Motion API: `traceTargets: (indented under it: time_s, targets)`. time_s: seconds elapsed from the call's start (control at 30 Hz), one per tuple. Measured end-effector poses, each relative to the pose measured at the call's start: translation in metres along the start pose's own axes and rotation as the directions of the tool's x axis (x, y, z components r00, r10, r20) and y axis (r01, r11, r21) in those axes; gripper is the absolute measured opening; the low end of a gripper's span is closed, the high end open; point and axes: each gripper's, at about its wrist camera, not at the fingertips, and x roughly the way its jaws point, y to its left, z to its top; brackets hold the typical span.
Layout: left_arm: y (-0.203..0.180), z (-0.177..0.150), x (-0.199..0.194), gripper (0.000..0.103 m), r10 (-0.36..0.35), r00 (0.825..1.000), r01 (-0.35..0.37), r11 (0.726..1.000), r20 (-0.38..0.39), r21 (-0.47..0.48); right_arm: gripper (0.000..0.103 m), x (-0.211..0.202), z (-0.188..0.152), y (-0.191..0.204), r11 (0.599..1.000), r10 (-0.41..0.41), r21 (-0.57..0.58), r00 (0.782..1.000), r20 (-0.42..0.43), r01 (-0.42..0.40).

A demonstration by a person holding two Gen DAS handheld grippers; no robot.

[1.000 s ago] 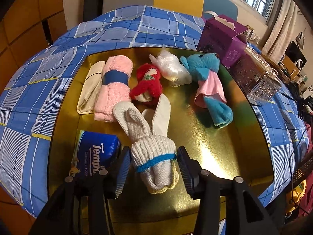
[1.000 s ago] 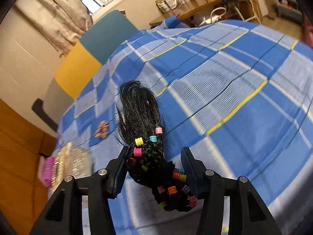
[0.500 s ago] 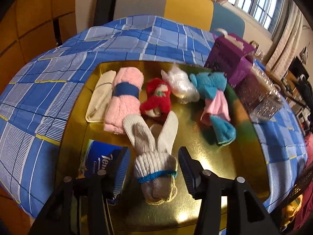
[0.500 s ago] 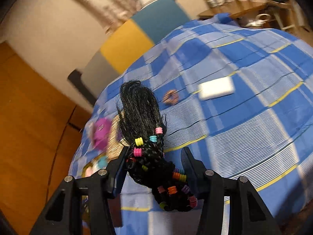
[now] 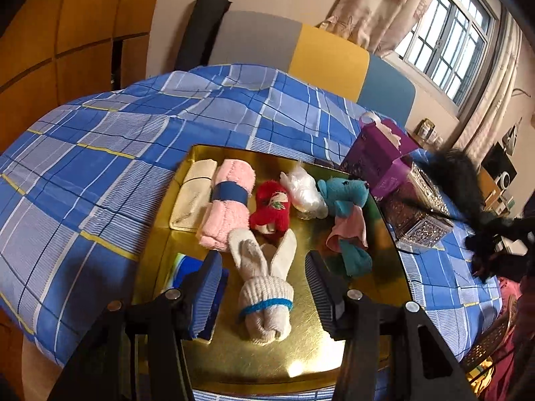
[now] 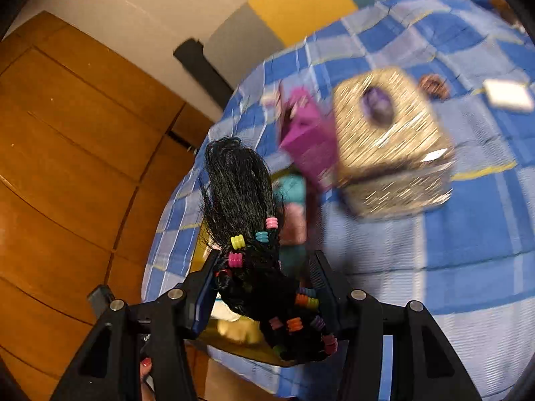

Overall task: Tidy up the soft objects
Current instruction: 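Lower the glove into the tray with left tool while right tool drops the hair piece there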

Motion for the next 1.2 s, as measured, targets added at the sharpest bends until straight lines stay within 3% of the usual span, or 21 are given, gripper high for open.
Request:
traceTargets:
  time_s: [0.27,0.6,0.67,0.73,0.77,1.2]
  targets:
    - [0.031,-0.005,-0.01,0.052,0.025,1.0,-0.024,0.995,0.013,-0.094,0.054,0.08,-0.024,0.021,0.998,-0.012,0.058,0.995,-0.102,0.018]
    - [0.051,-0.016,-0.012,0.052,0.025,1.0,-0.026,0.992,-0.005,-0.127,0.056,0.124,-0.037,0.039,0.992,-0.103,0.059,0.991,-0.084,0.108]
    - [0.053,-0.018,-0.011,0.052,0.023,1.0,-0.024,0.991,-0.011,-0.135,0.057,0.128,-0.037,0.043,0.991,-0.12,0.046,0.99,-0.069,0.123]
    - [0.054,-0.019,-0.011,0.052,0.02,1.0,-0.022,0.99,-0.016,-0.142,0.07,0.132,-0.037,0.046,0.99,-0.138,0.02,0.989,-0.05,0.139]
    - [0.055,-0.02,-0.011,0.052,0.018,1.0,-0.02,0.989,-0.017,-0.145,0.071,0.131,-0.037,0.047,0.989,-0.147,0.008,0.988,-0.045,0.147]
    - [0.041,-0.019,-0.012,0.052,-0.05,0.999,0.048,0.989,-0.014,-0.141,0.072,0.086,-0.038,0.057,0.977,-0.16,-0.134,0.986,0.055,0.166]
